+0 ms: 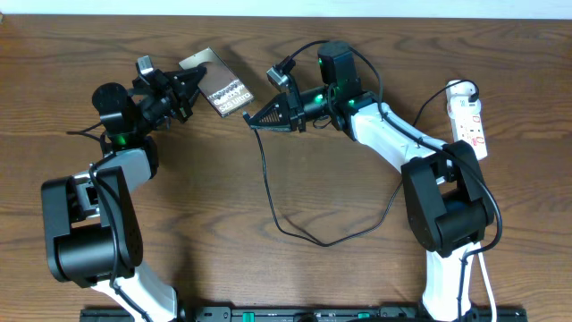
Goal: Plug charger to phone and switch on socket
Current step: 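Align the USB-C plug under the phone's bottom port with the right gripper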
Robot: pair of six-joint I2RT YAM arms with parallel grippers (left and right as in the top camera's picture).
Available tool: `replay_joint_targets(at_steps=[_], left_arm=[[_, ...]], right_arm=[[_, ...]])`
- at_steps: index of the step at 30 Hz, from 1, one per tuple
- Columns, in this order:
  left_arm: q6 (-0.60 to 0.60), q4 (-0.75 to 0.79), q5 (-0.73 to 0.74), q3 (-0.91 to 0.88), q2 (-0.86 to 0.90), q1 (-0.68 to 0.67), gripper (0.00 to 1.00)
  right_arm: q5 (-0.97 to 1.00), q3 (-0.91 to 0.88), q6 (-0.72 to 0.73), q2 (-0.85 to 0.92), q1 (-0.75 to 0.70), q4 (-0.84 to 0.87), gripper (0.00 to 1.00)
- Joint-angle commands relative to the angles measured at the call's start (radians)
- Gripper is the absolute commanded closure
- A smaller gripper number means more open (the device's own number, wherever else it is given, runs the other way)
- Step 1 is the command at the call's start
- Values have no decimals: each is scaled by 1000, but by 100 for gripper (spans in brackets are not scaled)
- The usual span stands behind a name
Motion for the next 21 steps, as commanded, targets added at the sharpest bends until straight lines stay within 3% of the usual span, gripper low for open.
replay_joint_targets(at_steps=[1,21], left_arm=[[-11,16,21,14,-4,-12,92],[-8,16,20,14,-4,-15,93]], right_arm=[[10,-1,-15,-17,6,3,99],[-31,-1,-11,-17,6,3,99]])
